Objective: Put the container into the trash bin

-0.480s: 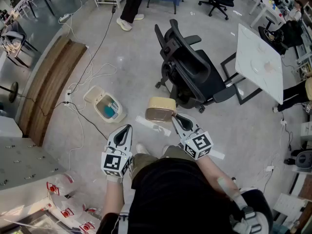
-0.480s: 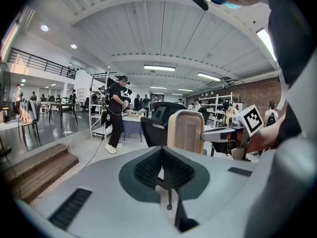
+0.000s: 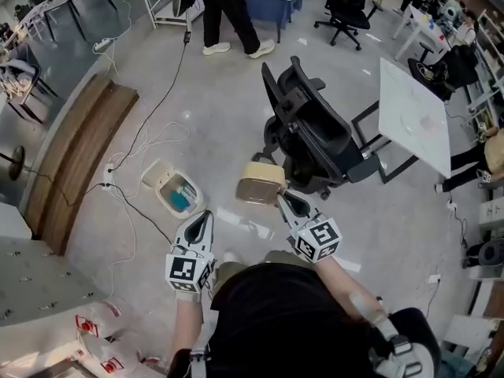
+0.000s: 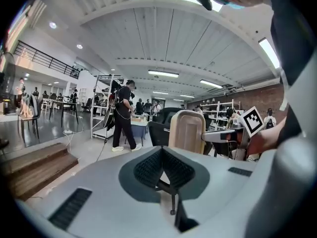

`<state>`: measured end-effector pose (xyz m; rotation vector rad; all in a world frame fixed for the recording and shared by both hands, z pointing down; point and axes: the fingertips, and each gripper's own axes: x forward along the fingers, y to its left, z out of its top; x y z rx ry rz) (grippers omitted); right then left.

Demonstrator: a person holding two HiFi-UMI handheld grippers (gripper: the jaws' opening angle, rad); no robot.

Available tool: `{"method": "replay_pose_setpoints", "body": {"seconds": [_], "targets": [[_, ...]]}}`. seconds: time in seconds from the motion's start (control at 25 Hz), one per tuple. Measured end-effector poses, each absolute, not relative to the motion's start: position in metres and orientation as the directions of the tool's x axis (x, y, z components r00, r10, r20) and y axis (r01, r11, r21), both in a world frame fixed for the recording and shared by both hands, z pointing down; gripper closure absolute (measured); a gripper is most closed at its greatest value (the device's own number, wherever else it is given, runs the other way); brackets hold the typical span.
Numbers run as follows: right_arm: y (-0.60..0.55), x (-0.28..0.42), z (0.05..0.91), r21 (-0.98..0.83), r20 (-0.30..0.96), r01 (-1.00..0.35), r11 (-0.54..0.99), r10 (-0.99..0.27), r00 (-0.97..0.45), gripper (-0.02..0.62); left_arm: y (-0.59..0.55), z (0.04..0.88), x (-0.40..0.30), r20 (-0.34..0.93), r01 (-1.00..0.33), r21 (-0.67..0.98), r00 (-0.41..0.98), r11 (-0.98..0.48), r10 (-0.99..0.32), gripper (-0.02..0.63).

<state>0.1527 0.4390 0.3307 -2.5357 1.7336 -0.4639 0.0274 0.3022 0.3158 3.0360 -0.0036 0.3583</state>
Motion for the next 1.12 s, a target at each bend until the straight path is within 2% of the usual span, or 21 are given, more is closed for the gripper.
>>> {"method": "replay_pose_setpoints", "body": {"seconds": [0.6,1.12], "targets": [[0.361,0.143,0.333,-0.190,0.260,-0.880,-0.436,-0.886,0.383,0.546,0.205,0.324,0.021,0.232,0.004,0.106,0.972,-0.994,0.028,0.595],[0.294,0.244,0.349,-0.260,0.270,-0.896,-0.360,-0.918,0.291,0.546,0.161,0.338,0.118,0.280,-0.060,0.135,0.960,-0.989,-0.020,0.595]]}}
